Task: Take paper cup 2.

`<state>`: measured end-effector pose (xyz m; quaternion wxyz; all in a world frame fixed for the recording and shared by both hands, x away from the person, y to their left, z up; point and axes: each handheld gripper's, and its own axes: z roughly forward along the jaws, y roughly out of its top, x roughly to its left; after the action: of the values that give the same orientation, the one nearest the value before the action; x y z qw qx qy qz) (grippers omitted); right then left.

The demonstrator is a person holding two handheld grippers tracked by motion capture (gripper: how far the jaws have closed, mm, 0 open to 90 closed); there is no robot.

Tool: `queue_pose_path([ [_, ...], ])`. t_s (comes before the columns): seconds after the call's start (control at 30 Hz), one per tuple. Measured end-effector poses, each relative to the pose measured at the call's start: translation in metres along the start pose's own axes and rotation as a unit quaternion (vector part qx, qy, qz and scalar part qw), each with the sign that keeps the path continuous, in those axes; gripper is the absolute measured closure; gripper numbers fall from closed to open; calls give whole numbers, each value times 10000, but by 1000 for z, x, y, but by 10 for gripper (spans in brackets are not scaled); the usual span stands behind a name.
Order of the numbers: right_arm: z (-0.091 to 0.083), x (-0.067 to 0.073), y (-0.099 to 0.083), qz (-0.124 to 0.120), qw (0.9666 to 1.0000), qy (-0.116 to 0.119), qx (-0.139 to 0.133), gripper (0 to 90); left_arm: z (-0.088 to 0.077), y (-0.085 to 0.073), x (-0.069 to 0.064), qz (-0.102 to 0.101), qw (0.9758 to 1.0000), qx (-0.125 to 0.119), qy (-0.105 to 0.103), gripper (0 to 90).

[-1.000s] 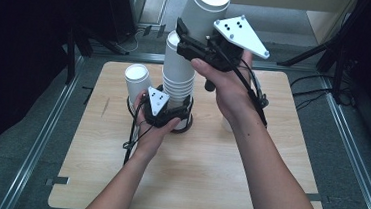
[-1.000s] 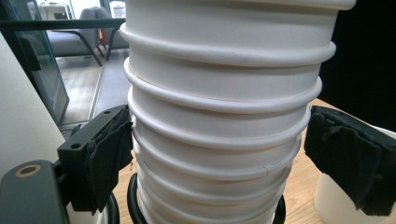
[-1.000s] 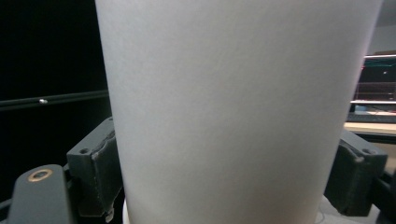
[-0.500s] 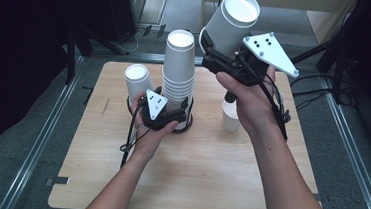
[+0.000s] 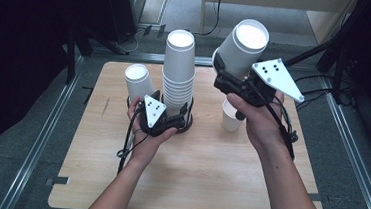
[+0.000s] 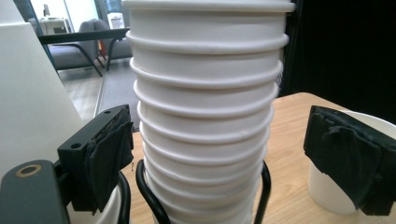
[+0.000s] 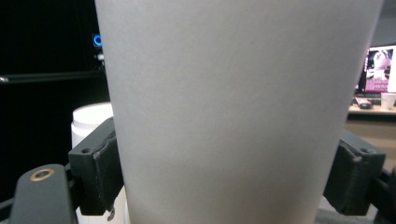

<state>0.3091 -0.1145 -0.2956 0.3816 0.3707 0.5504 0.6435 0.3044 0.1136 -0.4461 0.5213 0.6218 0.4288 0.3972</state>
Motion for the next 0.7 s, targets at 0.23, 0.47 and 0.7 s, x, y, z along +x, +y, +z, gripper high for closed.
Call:
queue_pose_path([
  [0.23,-14,-4,-29,-166,9996,-93,187,151,-16,-2,-7,-61,9998,-17,-212,81],
  [0.47,-29,-10,-47,-172,9994,-129,256,151,-32,-3,-10,-220,9991,-38,-352,66],
  [0.7,-44,-18,-71,-311,9985,-212,405,151,-41,-12,-12,-280,9978,173,-575,21],
])
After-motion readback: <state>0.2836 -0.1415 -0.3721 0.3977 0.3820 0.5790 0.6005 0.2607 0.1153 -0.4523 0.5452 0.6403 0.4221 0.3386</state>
